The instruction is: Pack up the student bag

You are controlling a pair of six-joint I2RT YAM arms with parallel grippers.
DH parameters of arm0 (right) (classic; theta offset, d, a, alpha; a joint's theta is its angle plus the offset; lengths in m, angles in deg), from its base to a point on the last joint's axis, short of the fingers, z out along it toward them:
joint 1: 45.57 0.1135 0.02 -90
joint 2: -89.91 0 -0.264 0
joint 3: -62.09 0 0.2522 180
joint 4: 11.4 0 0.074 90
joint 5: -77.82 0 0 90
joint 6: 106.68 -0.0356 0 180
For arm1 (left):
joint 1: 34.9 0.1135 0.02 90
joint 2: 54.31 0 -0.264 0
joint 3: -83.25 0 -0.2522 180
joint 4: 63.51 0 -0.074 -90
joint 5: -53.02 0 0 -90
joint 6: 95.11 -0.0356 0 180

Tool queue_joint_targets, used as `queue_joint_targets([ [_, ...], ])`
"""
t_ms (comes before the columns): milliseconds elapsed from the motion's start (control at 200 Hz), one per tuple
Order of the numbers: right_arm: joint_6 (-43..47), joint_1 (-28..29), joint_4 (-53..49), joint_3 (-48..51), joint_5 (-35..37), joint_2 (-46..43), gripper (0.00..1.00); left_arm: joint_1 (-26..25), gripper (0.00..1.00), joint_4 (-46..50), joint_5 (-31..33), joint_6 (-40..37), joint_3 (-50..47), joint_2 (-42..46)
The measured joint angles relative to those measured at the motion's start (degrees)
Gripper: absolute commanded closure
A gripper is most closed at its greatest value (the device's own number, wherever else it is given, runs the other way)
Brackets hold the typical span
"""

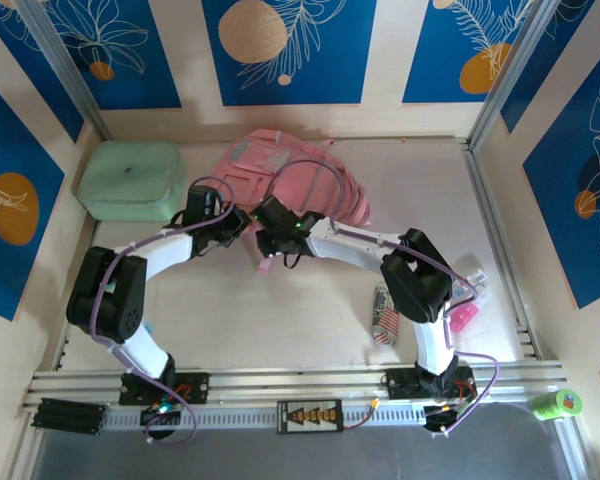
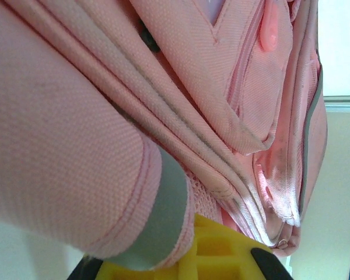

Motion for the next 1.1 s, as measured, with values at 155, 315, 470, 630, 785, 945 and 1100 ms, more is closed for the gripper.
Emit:
queue_joint_targets([
  [155, -1.11, -0.96, -0.72, -3.30, 1.40, 2.62, 0.74, -0.07, 1.00, 0.13, -0.07, -0.02, 0.07, 0.00],
  [315, -1.70, -1.25, -2.36, -5.44, 1.79, 4.39, 0.74, -0.07, 1.00, 0.20, -0.09, 0.00, 0.13, 0.00],
  [470, -1.95, -1.27, -3.10, -6.36, 2.14, 5.27, 0.76, -0.07, 1.00, 0.42, -0.09, -0.02, 0.22, 0.00],
  [630, -2.32, -1.27, -3.28, -6.67, 2.80, 5.77, 0.83, -0.17, 1.00, 1.33, -0.07, -0.17, 0.87, 0.00],
  [785, -2.34, -1.27, -4.17, -7.52, 2.95, 6.32, 0.88, -0.17, 1.00, 1.68, 0.00, -0.24, 0.96, 0.00],
  [945, -2.51, -1.42, -4.37, -7.04, 2.93, 6.12, 0.89, -0.44, 1.00, 2.97, 0.87, -1.75, 1.29, 0.00],
  [1100, -3.85, -3.19, -4.57, 0.59, 3.85, 1.40, 0.89, -0.79, 1.00, 4.04, 1.49, -3.28, 1.81, 0.02],
])
